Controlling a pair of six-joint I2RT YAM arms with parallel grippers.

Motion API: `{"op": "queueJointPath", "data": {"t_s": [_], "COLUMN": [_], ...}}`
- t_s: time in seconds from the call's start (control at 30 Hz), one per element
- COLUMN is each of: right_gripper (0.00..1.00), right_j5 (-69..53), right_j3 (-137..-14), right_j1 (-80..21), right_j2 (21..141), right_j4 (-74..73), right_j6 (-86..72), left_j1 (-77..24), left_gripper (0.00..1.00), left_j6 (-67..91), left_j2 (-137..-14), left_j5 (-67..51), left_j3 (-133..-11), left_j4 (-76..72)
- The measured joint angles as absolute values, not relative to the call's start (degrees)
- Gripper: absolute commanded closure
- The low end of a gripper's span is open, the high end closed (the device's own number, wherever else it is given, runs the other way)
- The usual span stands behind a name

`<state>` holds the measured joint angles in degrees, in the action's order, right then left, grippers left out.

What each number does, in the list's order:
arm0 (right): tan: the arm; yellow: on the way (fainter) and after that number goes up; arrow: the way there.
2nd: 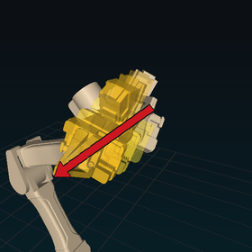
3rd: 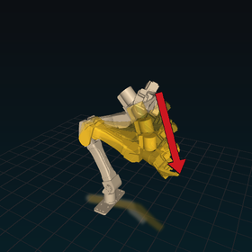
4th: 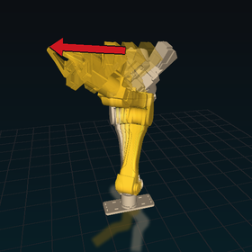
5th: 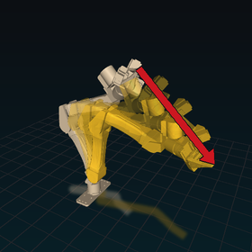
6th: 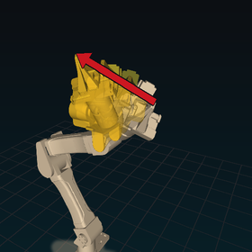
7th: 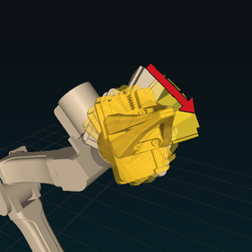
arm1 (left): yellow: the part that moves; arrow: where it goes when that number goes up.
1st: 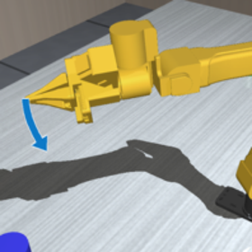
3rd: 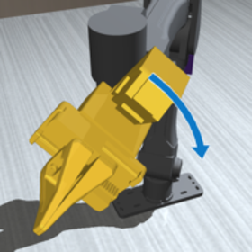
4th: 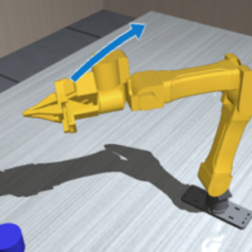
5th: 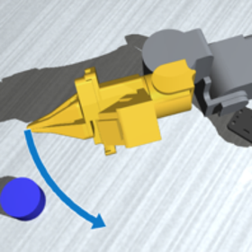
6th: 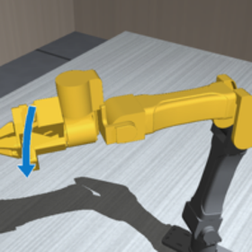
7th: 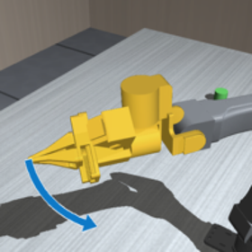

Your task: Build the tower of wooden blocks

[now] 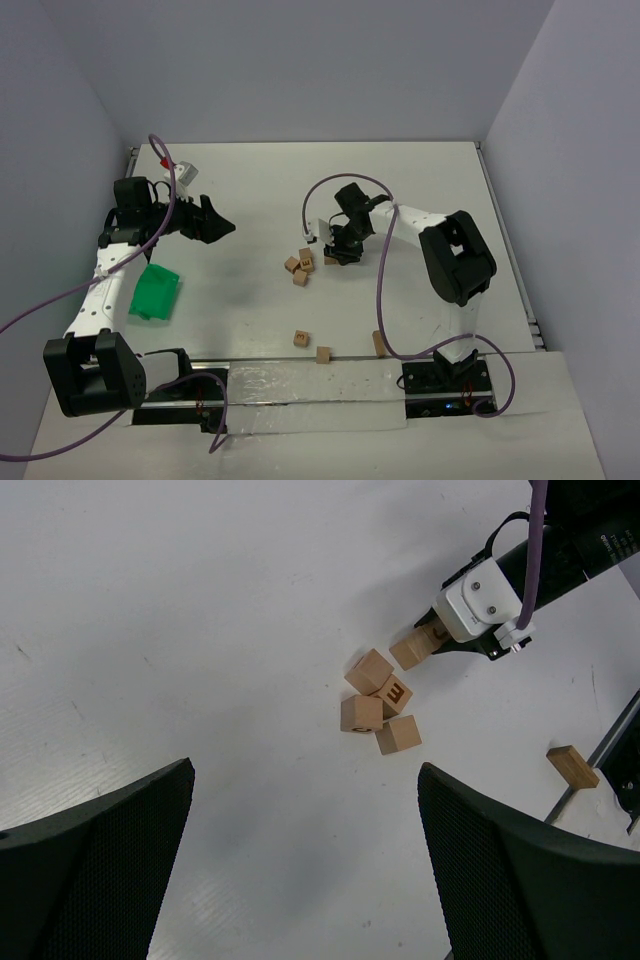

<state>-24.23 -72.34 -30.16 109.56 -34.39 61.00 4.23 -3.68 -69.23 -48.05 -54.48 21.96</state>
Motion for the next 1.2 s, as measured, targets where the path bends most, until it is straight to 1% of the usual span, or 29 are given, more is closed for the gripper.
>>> {"op": "queueJointPath", "data": {"t_s": [0.23,0.43,0.57,0.63,0.77,0.93,1.2], "right_gripper": [0.63,0.60,0.55,0.50,0.44,0.43,0.47], "right_j5": [-24.05,-24.00,-23.81,-23.76,-23.53,-23.43,-23.37], "right_j3": [-72.83,-73.22,-73.32,-73.36,-73.51,-73.56,-73.64], "right_j1": [-30.62,-31.15,-31.67,-31.79,-31.87,-31.88,-31.88], "right_j2": [109.85,110.10,110.15,110.17,110.38,110.50,110.61], "right_j4": [-34.82,-34.99,-35.11,-35.15,-35.15,-35.11,-35.12], "right_j6": [61.37,61.36,61.36,61.35,61.19,61.04,60.45], "left_j1": [4.23,4.23,4.23,4.25,4.25,4.25,4.25], "left_gripper": [0.02,0.02,0.02,0.02,0.01,0.02,0.02], "left_j6": [-3.70,-3.91,-4.24,-4.46,-4.72,-4.75,-4.73], "left_j2": [-69.28,-69.34,-69.34,-69.34,-69.34,-69.34,-69.34], "left_j5": [-48.21,-48.23,-48.23,-48.23,-48.23,-48.23,-48.24], "left_j3": [-54.48,-54.48,-54.48,-54.48,-54.48,-54.48,-54.48], "left_j4": [21.98,21.98,22.00,22.00,21.98,21.98,21.98]}}
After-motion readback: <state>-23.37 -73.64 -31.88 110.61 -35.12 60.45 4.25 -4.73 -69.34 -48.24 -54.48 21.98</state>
